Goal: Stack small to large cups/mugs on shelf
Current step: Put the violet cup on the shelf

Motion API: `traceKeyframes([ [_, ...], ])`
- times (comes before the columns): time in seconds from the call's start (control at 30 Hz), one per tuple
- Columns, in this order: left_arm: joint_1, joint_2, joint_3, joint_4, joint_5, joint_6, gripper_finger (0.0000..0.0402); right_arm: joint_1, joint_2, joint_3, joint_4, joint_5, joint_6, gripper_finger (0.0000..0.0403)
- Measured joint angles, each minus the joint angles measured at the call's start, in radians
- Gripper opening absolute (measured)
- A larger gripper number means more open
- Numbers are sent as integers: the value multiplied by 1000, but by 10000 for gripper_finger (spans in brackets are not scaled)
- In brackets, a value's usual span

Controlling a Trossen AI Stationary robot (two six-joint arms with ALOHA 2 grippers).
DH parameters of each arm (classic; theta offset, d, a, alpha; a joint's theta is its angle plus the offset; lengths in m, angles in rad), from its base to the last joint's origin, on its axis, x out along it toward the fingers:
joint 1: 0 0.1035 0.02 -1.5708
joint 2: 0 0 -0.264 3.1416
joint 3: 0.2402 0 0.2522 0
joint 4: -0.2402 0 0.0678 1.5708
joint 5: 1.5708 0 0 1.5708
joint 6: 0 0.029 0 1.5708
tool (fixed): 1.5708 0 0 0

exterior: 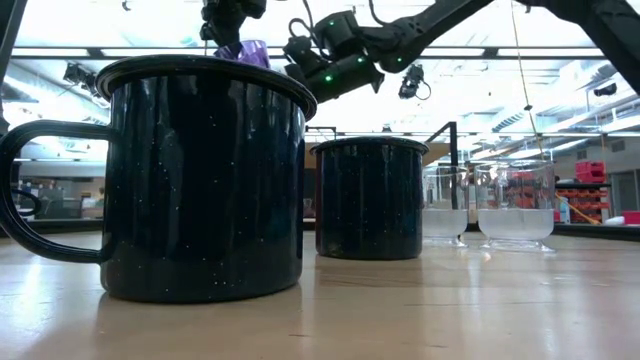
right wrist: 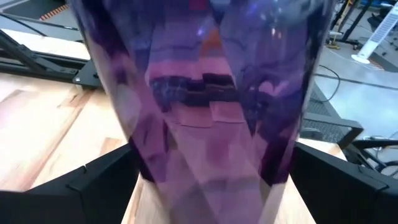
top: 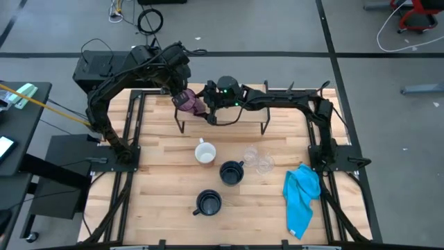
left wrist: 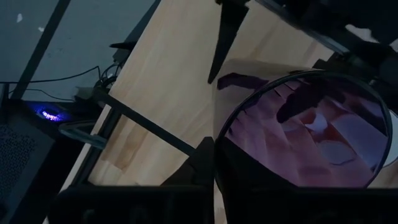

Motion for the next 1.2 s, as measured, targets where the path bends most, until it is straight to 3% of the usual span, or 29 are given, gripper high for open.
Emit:
traceKeyframes([
  [0.37, 0, 0, 0, -1, 3, 3, 19, 4, 4, 5, 2, -11, -9, 344],
  [0.7, -2, 0, 0, -1, 2, 1, 22, 4, 3, 5, 2, -11, -4, 354],
  [1.03, -28, 0, -1, -1, -42, 22, 169, 4, 2, 5, 2, -10, 1, 354],
  [1.2, -37, -39, -1, 8, -95, 34, 219, 4, 2, 5, 3, -10, 1, 354],
])
